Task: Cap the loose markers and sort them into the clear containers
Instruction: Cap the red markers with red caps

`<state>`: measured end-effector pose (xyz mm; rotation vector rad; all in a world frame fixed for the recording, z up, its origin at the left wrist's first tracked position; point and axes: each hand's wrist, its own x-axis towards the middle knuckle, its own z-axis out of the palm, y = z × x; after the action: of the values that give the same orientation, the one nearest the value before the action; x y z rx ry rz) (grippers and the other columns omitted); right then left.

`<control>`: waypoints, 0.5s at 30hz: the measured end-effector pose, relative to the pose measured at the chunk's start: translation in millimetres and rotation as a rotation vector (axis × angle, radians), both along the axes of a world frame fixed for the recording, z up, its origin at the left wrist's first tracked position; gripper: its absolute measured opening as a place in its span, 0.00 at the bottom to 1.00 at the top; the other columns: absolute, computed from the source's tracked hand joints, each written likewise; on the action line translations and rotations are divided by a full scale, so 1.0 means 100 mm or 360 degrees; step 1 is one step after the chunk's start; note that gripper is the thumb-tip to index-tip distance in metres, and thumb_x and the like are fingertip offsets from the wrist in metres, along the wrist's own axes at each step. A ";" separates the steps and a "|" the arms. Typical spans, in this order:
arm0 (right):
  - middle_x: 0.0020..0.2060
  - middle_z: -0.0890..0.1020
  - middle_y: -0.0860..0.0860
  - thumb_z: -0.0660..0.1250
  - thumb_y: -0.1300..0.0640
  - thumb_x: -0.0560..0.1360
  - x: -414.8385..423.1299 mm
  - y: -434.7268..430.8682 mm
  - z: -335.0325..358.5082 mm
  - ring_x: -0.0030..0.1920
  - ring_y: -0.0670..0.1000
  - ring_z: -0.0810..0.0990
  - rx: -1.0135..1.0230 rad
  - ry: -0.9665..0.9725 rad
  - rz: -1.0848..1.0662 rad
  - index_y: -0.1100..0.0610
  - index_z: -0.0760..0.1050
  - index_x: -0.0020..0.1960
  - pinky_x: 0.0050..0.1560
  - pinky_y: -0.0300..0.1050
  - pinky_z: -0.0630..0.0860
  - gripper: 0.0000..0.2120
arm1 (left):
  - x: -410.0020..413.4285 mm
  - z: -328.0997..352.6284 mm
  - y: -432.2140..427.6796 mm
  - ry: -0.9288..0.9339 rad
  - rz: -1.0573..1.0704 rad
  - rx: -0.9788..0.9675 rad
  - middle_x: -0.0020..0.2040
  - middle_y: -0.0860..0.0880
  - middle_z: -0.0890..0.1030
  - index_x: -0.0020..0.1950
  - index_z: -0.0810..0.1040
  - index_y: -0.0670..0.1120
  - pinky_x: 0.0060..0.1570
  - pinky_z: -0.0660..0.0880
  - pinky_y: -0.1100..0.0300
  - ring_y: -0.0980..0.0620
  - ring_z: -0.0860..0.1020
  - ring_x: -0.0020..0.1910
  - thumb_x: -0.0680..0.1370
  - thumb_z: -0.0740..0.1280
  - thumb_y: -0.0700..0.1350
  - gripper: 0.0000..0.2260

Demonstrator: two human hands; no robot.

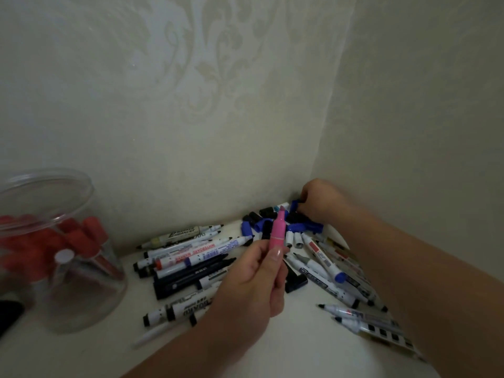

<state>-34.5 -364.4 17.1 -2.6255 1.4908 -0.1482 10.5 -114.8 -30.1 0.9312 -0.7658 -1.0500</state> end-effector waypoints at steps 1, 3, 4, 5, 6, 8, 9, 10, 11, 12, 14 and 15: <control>0.52 0.82 0.57 0.69 0.57 0.76 -0.01 0.00 0.02 0.51 0.56 0.81 0.0000 -0.0032 -0.0007 0.60 0.81 0.56 0.48 0.46 0.78 0.10 | 0.00 0.00 0.00 -0.0002 -0.0021 0.0012 0.35 0.45 0.70 0.50 0.81 0.46 0.25 0.58 0.63 0.55 0.60 0.26 0.79 0.63 0.49 0.10; 0.55 0.81 0.56 0.70 0.56 0.76 -0.08 0.04 0.10 0.52 0.55 0.80 0.0040 -0.0300 -0.0045 0.57 0.77 0.64 0.49 0.45 0.77 0.17 | 0.00 -0.02 0.01 -0.0009 -0.0046 0.0030 0.35 0.44 0.70 0.49 0.81 0.45 0.23 0.58 0.63 0.55 0.60 0.25 0.81 0.62 0.48 0.10; 0.54 0.82 0.55 0.70 0.54 0.77 -0.14 0.10 0.15 0.50 0.54 0.81 0.0087 -0.0520 -0.0071 0.56 0.75 0.65 0.48 0.45 0.78 0.18 | 0.01 -0.02 0.02 -0.0014 -0.0057 0.0031 0.35 0.44 0.70 0.49 0.81 0.45 0.23 0.58 0.63 0.55 0.59 0.25 0.82 0.61 0.47 0.10; 0.50 0.82 0.53 0.70 0.53 0.77 -0.22 0.19 0.21 0.47 0.52 0.81 0.0144 -0.0752 -0.0083 0.55 0.75 0.64 0.45 0.44 0.78 0.17 | 0.01 -0.02 0.03 -0.0024 -0.0066 0.0027 0.35 0.44 0.69 0.49 0.81 0.46 0.22 0.58 0.63 0.55 0.59 0.24 0.82 0.61 0.46 0.11; 0.47 0.83 0.52 0.69 0.53 0.77 -0.31 0.32 0.27 0.44 0.50 0.82 0.0231 -0.0958 -0.0085 0.55 0.76 0.62 0.43 0.44 0.79 0.15 | 0.01 -0.02 0.04 -0.0038 -0.0073 0.0018 0.35 0.44 0.69 0.49 0.81 0.45 0.22 0.58 0.63 0.55 0.59 0.24 0.82 0.61 0.46 0.10; 0.44 0.84 0.54 0.69 0.56 0.78 -0.50 0.61 0.36 0.41 0.50 0.83 0.0549 -0.1318 -0.0038 0.57 0.78 0.57 0.43 0.46 0.82 0.10 | 0.02 -0.02 0.05 -0.0066 -0.0083 -0.0006 0.35 0.44 0.69 0.49 0.80 0.46 0.23 0.58 0.63 0.54 0.59 0.25 0.81 0.62 0.48 0.09; 0.45 0.84 0.56 0.70 0.58 0.78 -0.61 0.76 0.38 0.41 0.52 0.84 0.0763 -0.1482 0.0008 0.58 0.77 0.57 0.42 0.48 0.83 0.09 | 0.02 -0.03 0.05 -0.0091 -0.0087 -0.0018 0.34 0.44 0.69 0.48 0.80 0.47 0.23 0.57 0.63 0.54 0.58 0.24 0.80 0.63 0.49 0.09; 0.45 0.84 0.58 0.71 0.60 0.77 -0.72 0.90 0.39 0.39 0.53 0.84 0.0967 -0.1626 0.0060 0.59 0.76 0.57 0.39 0.49 0.82 0.10 | 0.02 -0.03 0.05 -0.0129 -0.0091 -0.0024 0.34 0.44 0.69 0.48 0.81 0.47 0.23 0.57 0.63 0.54 0.59 0.24 0.79 0.64 0.49 0.09; 0.43 0.84 0.58 0.72 0.61 0.74 -0.82 1.02 0.38 0.37 0.53 0.83 0.1112 -0.1737 0.0104 0.60 0.75 0.56 0.35 0.47 0.80 0.12 | 0.02 -0.04 0.05 -0.0175 -0.0097 -0.0023 0.34 0.45 0.70 0.49 0.81 0.47 0.23 0.57 0.63 0.54 0.59 0.24 0.78 0.64 0.50 0.09; 0.40 0.83 0.58 0.74 0.61 0.71 -0.92 1.11 0.36 0.35 0.51 0.81 0.1206 -0.1816 0.0143 0.62 0.76 0.54 0.33 0.44 0.76 0.14 | 0.01 -0.04 0.06 -0.0217 -0.0106 -0.0023 0.33 0.45 0.70 0.51 0.81 0.47 0.24 0.57 0.63 0.54 0.59 0.24 0.77 0.65 0.50 0.10; 0.38 0.84 0.58 0.76 0.61 0.63 -1.07 1.23 0.29 0.35 0.49 0.80 0.1351 -0.1950 0.0227 0.62 0.78 0.50 0.33 0.39 0.75 0.17 | -0.01 -0.04 0.09 -0.0264 -0.0122 -0.0018 0.33 0.45 0.71 0.53 0.82 0.46 0.24 0.57 0.62 0.53 0.60 0.24 0.76 0.65 0.50 0.11; 0.39 0.85 0.59 0.76 0.61 0.61 -1.11 1.26 0.26 0.36 0.50 0.81 0.1421 -0.2030 0.0275 0.62 0.80 0.49 0.34 0.38 0.78 0.17 | -0.02 -0.04 0.09 -0.0293 -0.0132 -0.0012 0.33 0.45 0.71 0.53 0.82 0.46 0.24 0.56 0.61 0.53 0.60 0.24 0.76 0.66 0.50 0.12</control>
<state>-145.6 -238.5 42.8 -1.3501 0.5998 -0.7423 8.8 -105.5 -33.9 1.0065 -0.9675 -1.0421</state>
